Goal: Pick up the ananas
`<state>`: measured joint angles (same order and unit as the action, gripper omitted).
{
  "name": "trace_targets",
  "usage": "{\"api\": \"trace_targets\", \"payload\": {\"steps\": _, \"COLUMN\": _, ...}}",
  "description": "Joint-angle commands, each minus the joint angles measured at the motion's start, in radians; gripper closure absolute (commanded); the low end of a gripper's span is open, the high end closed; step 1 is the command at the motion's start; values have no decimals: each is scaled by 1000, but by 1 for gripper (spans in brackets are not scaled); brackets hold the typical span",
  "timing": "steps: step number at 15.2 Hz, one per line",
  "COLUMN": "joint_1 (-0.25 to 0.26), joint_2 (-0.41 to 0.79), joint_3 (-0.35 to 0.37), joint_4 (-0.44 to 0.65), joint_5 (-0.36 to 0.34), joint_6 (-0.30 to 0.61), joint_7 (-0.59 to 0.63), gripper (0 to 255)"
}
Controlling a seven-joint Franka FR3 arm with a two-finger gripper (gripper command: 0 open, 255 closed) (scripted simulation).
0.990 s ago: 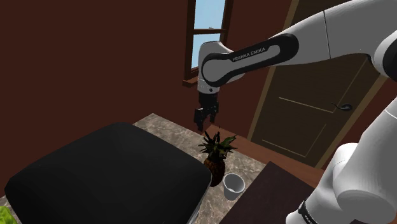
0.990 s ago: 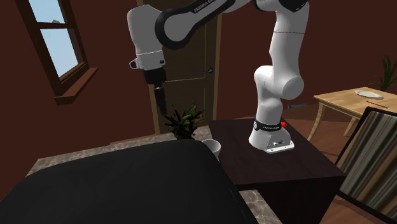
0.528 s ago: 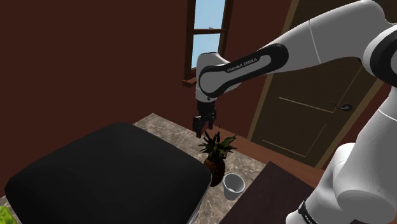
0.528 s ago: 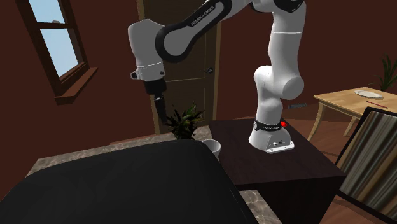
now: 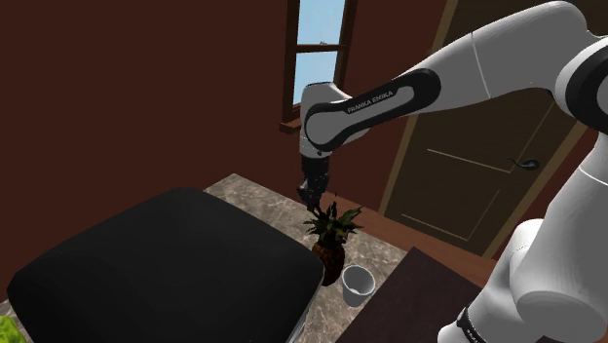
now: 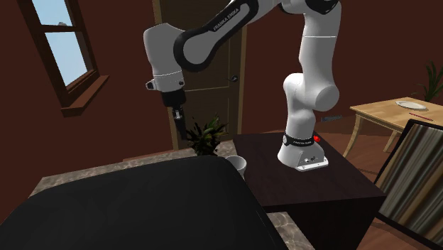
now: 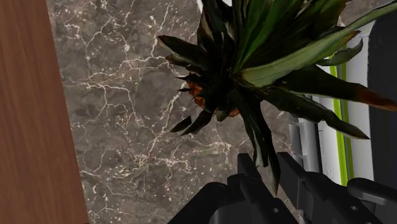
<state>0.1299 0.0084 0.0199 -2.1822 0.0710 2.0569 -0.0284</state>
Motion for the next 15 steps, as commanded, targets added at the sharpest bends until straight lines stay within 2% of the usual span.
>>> {"api": "trace_targets", "payload": {"steps": 1, "joint_1": 0, "joint_2": 0, "joint_3": 0, "joint_4": -1, "joint_5": 0, "joint_6": 0, "joint_7": 0, "gripper": 255}}
{"api": "trace_targets", "payload": {"steps": 3, "joint_1": 0, "joint_2": 0, "joint_3": 0, "joint_4": 1, "joint_5": 0, "joint_6": -2, "joint_7": 0, "gripper": 255}}
{"api": "trace_targets", "payload": {"steps": 15, "joint_1": -1, "joint_2": -62, "joint_3": -1, "joint_4": 96, "joint_5": -4, "joint_6": -160, "joint_7": 9, "gripper": 255}}
